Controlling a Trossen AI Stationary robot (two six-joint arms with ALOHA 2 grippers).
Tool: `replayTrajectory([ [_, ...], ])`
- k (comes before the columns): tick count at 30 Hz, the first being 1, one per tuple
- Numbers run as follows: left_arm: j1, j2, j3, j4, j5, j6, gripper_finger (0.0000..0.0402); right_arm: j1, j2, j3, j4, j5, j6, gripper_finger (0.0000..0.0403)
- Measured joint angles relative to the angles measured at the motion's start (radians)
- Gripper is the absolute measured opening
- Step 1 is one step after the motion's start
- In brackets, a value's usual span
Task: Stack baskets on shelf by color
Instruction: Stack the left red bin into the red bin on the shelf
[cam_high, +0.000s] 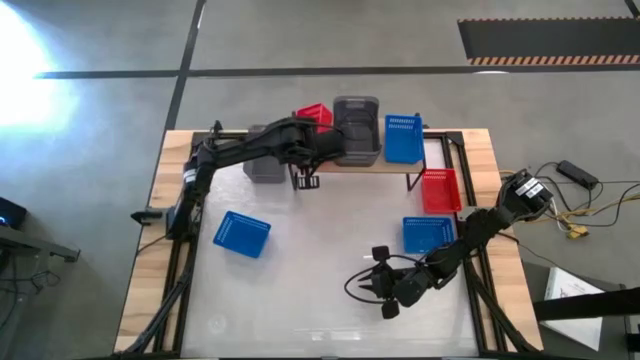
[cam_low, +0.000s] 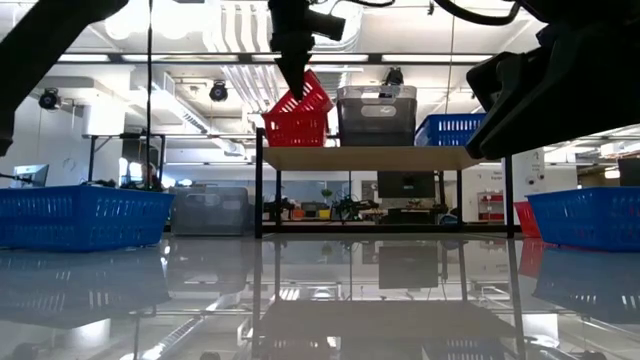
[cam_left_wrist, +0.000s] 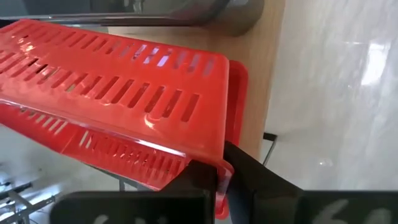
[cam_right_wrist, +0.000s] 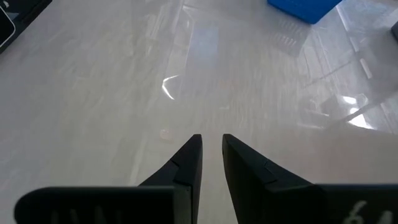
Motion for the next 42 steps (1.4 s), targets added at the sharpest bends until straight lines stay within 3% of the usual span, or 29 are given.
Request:
replayTrajectory([
  [20, 0.03, -0.01, -0.048, 0.019, 0.004, 0.005, 0.0001, 0.0, 0.0, -0.002, 0.001, 0.0, 0.009, 0.0057],
  [32, 0.03, -0.015, -0.048, 0.022, 0.03, 0.008, 0.0091, 0.0, 0.0, -0.002, 0.001, 0.0, 0.008, 0.0057],
  [42, 0.03, -0.038, -0.048, 0.033, 0.064, 0.034, 0.0105, 0.004, 0.0, -0.004, 0.0, 0.001, 0.008, 0.0057],
])
